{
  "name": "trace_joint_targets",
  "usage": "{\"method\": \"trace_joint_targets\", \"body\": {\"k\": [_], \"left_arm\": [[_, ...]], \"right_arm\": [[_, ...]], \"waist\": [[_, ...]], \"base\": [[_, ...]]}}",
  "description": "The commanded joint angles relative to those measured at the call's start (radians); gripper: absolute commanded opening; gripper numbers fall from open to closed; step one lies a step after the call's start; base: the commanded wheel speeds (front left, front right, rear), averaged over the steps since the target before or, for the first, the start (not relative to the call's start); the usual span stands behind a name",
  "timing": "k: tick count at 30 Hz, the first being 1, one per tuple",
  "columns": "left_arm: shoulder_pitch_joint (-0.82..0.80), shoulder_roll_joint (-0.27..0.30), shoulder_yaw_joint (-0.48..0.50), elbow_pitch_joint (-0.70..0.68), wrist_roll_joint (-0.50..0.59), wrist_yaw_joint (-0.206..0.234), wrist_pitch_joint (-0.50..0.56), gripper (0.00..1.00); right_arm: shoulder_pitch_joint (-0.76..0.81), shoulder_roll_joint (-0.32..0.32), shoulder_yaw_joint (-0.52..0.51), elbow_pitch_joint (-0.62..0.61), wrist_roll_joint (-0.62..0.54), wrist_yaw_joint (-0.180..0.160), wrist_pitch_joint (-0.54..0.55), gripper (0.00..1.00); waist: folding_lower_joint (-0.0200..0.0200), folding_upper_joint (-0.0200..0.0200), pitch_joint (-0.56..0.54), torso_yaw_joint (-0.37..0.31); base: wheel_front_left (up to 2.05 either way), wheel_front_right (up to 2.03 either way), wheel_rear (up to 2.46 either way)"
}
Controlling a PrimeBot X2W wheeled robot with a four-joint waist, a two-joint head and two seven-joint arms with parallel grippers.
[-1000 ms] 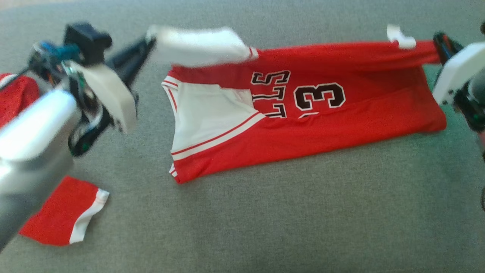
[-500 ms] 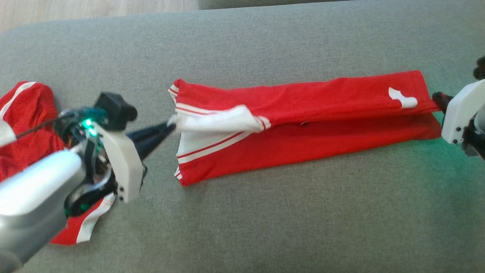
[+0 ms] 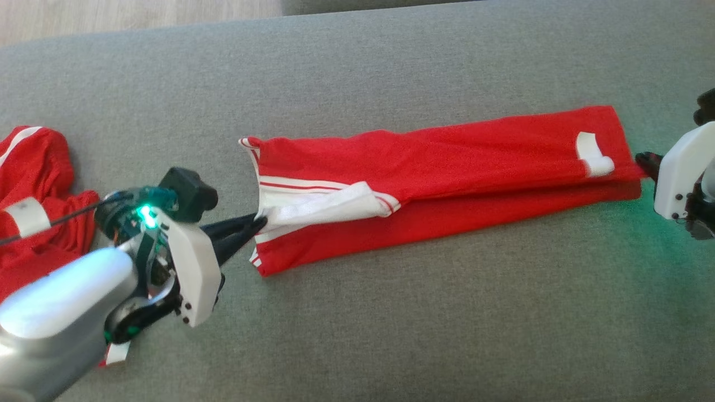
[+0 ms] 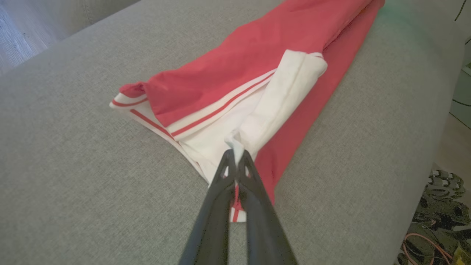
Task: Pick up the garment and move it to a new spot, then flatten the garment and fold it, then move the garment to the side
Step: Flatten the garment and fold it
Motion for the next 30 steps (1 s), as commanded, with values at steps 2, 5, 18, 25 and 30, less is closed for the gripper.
{"method": "trace_joint_targets", "body": {"k": [2,5,18,25,30], "left_arm": [[-0.013,0.026,0.044,0.002,0.010,0.014,-0.017,1.00],[-0.006,0.014,0.057,0.017,0.016,0.033,-0.055,1.00],[0.109,-0.082,0.386,0.103,-0.043,0.281,-0.534,1.00],[0.281,-0.196,0.672,0.024,0.092,0.336,-0.541,1.00],[0.471,-0.316,0.827,-0.012,0.231,0.307,-0.542,1.00]], "right_arm": [[0.020,-0.024,-0.004,-0.013,0.006,0.007,0.005,1.00],[0.016,-0.020,-0.020,-0.015,0.009,0.007,-0.017,1.00],[0.024,0.105,-0.243,-0.166,-0.085,0.007,-0.534,1.00],[0.131,0.187,-0.340,-0.250,-0.230,0.007,-0.693,1.00],[0.267,0.296,-0.447,-0.322,-0.347,0.007,-0.742,1.00]], "waist": [[0.0000,0.0000,-0.003,-0.004],[0.0000,0.0000,-0.011,-0.008],[0.0000,0.0000,-0.074,-0.019],[0.0000,0.0000,-0.094,-0.015],[0.0000,0.0000,-0.111,-0.007]], "base": [[0.00,0.00,0.00],[0.00,0.00,0.00],[0.00,0.00,0.00],[0.00,0.00,0.00],[0.00,0.00,0.00]]}}
